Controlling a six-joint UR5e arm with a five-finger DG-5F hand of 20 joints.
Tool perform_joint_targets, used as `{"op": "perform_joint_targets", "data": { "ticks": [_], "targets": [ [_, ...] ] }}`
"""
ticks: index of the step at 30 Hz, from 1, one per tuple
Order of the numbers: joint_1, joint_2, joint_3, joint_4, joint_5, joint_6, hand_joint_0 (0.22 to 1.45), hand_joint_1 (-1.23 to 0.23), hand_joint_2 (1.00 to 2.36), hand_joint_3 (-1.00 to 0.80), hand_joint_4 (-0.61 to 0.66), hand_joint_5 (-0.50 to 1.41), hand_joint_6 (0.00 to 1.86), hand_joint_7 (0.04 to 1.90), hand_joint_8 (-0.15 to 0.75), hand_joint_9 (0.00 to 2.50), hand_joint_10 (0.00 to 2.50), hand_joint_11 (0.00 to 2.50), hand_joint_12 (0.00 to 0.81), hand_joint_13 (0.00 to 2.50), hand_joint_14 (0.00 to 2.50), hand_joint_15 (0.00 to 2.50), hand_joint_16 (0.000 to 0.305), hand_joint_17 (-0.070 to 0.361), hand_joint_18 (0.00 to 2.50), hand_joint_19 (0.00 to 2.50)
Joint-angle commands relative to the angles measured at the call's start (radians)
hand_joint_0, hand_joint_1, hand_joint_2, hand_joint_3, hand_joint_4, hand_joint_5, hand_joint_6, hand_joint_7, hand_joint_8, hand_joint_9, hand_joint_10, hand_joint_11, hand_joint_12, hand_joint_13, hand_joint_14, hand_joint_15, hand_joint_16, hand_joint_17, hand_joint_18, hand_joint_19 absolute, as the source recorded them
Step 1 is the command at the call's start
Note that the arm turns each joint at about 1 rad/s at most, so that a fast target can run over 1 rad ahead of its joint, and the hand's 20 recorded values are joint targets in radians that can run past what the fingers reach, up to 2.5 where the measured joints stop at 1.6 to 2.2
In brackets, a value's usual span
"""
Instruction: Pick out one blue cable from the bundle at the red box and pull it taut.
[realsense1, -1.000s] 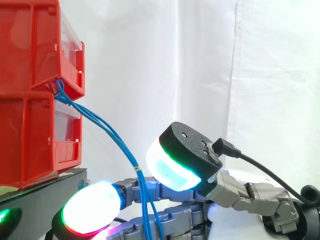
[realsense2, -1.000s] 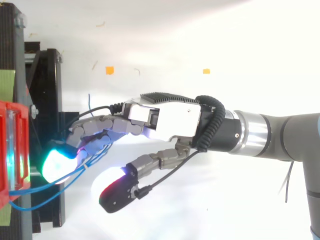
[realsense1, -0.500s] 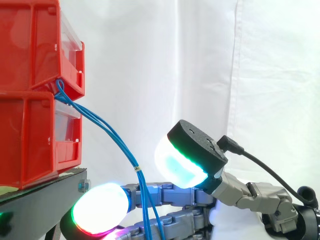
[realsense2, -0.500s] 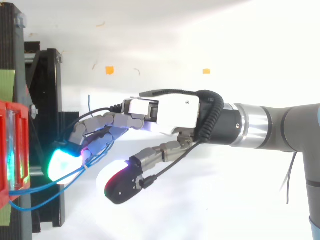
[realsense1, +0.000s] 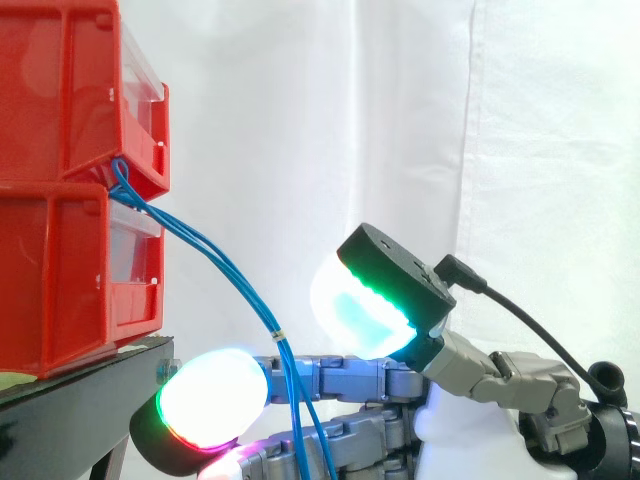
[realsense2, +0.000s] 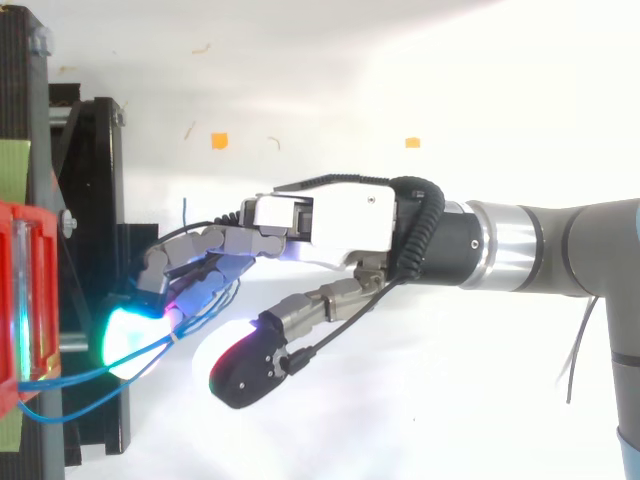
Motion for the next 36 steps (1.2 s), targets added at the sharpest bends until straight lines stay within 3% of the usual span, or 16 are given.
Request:
{"op": "perform_joint_targets", "data": {
  "ticks": [1, 21, 36],
  "targets": [
    [-0.003, 0.000, 0.014, -0.002, -0.003, 0.002, 0.60, -0.54, 1.01, -0.42, 0.20, -0.14, 0.50, 1.05, 0.292, 0.75, 0.01, 0.29, 0.314, 0.59, 0.01, 0.16, 0.035, 0.078, 0.39, 0.24],
    [0.002, 0.000, 0.019, -0.011, -0.011, 0.002, 0.63, -0.58, 1.01, -0.33, 0.17, -0.12, 0.50, 1.15, 0.290, 0.77, 0.01, 0.31, 0.312, 0.59, 0.01, 0.16, 0.034, 0.077, 0.39, 0.24],
    [0.009, 0.000, 0.019, -0.030, -0.009, 0.002, 0.61, -0.52, 1.01, -0.43, 0.15, -0.11, 0.50, 1.24, 0.297, 0.79, 0.01, 0.32, 0.310, 0.60, 0.01, 0.16, 0.034, 0.075, 0.39, 0.24]
  ]
}}
